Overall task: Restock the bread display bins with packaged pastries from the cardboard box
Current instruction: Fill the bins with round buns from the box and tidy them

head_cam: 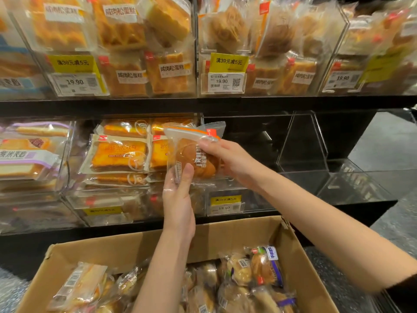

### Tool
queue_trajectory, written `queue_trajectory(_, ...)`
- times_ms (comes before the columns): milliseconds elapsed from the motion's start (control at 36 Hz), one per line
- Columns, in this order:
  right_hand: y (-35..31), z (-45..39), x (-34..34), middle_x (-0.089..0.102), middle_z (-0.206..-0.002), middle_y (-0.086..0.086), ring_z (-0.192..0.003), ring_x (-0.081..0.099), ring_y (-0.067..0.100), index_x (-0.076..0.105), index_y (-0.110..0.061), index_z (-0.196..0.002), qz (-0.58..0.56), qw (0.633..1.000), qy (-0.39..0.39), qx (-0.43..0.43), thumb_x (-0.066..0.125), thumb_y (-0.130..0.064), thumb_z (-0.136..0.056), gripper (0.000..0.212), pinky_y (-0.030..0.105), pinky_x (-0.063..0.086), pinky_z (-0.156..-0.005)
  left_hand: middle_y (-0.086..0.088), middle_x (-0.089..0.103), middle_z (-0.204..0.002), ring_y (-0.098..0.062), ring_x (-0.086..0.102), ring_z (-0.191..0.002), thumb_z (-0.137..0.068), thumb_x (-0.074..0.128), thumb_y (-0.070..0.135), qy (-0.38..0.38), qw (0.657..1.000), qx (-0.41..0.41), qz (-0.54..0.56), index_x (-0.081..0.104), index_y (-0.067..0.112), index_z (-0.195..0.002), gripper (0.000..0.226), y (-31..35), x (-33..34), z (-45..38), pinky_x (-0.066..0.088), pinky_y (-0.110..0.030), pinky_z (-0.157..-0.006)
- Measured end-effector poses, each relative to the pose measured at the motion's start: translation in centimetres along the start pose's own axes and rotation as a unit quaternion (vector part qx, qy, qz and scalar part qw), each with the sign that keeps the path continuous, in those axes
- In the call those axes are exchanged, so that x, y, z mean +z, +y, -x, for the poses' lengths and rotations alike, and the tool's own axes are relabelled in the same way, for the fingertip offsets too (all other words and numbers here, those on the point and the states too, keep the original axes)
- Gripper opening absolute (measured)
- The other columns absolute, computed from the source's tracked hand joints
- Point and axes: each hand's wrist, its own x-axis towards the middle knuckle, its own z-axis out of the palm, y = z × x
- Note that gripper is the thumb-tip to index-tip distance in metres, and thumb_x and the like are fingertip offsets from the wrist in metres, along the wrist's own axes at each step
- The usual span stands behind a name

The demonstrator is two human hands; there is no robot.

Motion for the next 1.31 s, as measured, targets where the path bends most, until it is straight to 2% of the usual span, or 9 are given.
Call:
queue_trajectory(111, -0.5, 0.8, -2.1, 0.066, -0.115, 0.002, -0.105, 0.065, 0.017, 0.059, -0.018, -0.119, -0.008, 1.000, 0.025, -0.007, 0.066, -0.032, -0.085, 0.037, 0.032, 0.057, -0.086, 0.020, 0.063, -0.120, 0.008, 0.057, -0.109, -0.076, 0.062, 0.040, -0.019, 0.998, 0.009, -0.052, 0.048, 0.034, -0.131, 0.057, 0.0, -0.1, -0.3, 0.042, -0.016, -0.090)
queue_trajectory(278, 0.0, 1.7, -3.8, 0.058, -0.126, 0.004, -0.112, 0.062, 0.019, 0.042, -0.029, -0.134, 0.033, 0.997, -0.067, 0.033, 0.070, -0.017, -0.082, 0.060, 0.038, 0.056, -0.089, 0.015, 0.056, -0.133, -0.003, 0.050, -0.123, -0.077, 0.064, 0.043, -0.031, 0.994, 0.016, -0.102, 0.047, 0.038, -0.132, 0.059, -0.4, 0.1, -0.2, 0.038, -0.033, -0.106)
queue_trajectory(417, -1.2, 1.7, -5.2, 0.064, -0.120, 0.009, -0.109, 0.065, 0.026, 0.046, -0.021, -0.133, -0.011, 1.000, -0.021, 0.016, 0.072, -0.021, -0.073, 0.065, 0.042, 0.056, -0.089, 0.011, 0.059, -0.130, -0.007, 0.053, -0.121, -0.073, 0.057, 0.058, -0.061, 0.985, 0.002, -0.159, 0.050, 0.032, -0.135, 0.067, 0.6, -0.3, -0.5, 0.040, -0.035, -0.103)
queue_trajectory(528, -2.0, 0.6, -8.9, 0.063, -0.120, 0.011, -0.104, 0.066, 0.019, 0.042, -0.009, -0.130, 0.058, 0.992, 0.109, 0.011, 0.075, -0.012, -0.077, 0.062, 0.034, 0.058, -0.080, 0.000, 0.068, -0.114, -0.013, 0.065, -0.105, -0.079, 0.049, 0.054, -0.023, 0.991, -0.023, -0.131, 0.057, 0.023, -0.122, 0.054, 1.1, -1.4, -1.3, 0.048, -0.034, -0.096)
queue_trajectory(667, -0.7, -0.9, -11.7, 0.064, -0.112, 0.006, -0.101, 0.064, 0.018, 0.049, -0.012, -0.118, 0.269, 0.956, 0.116, 0.015, 0.082, -0.012, -0.071, 0.057, 0.035, 0.055, -0.086, -0.004, 0.072, -0.102, -0.012, 0.070, -0.086, -0.100, 0.045, 0.023, 0.028, 0.988, -0.029, -0.151, 0.060, 0.014, -0.118, 0.025, 0.3, -2.2, -2.0, 0.051, -0.027, -0.081)
queue_trajectory(750, 0.6, -2.7, -11.0, 0.055, -0.109, 0.000, -0.100, 0.056, 0.017, 0.052, -0.016, -0.119, 0.449, 0.892, 0.062, -0.003, 0.081, -0.015, -0.072, 0.056, 0.024, 0.049, -0.075, -0.001, 0.073, -0.098, -0.009, 0.071, -0.083, -0.100, 0.044, 0.019, 0.033, 0.985, -0.016, -0.170, 0.062, 0.015, -0.113, 0.022, -0.4, -2.2, -2.4, 0.049, -0.017, -0.071)
queue_trajectory(833, 2.3, -5.5, -9.5, 0.055, -0.107, 0.000, -0.099, 0.054, 0.017, 0.054, -0.016, -0.123, 0.546, 0.838, -0.004, 0.007, 0.078, -0.013, -0.074, 0.055, 0.031, 0.052, -0.080, 0.001, 0.074, -0.094, -0.009, 0.071, -0.084, -0.100, 0.043, 0.018, 0.047, 0.984, 0.000, -0.172, 0.064, 0.019, -0.105, 0.021, -1.0, -2.4, -2.7, 0.049, -0.011, -0.065)
queue_trajectory(1028, 6.1, -10.7, -6.7, 0.060, -0.115, 0.005, -0.106, 0.058, 0.024, 0.059, -0.015, -0.124, 0.637, 0.768, -0.065, 0.005, 0.077, -0.020, -0.076, 0.051, 0.038, 0.053, -0.086, -0.004, 0.074, -0.091, -0.016, 0.072, -0.083, -0.102, 0.039, 0.015, 0.055, 0.986, 0.030, -0.154, 0.065, 0.015, -0.096, 0.027, -1.8, -2.8, -3.3, 0.057, -0.025, -0.077)
queue_trajectory(1306, 7.7, -10.7, -7.5, 0.052, -0.104, -0.001, -0.101, 0.057, 0.022, 0.060, -0.022, -0.127, 0.635, 0.771, -0.039, 0.033, 0.073, -0.035, -0.080, 0.051, 0.033, 0.049, -0.077, -0.004, 0.075, -0.092, -0.020, 0.072, -0.086, -0.102, 0.038, 0.027, 0.047, 0.993, 0.019, -0.107, 0.065, 0.008, -0.098, 0.033, -2.1, -3.0, -3.5, 0.052, -0.033, -0.085)
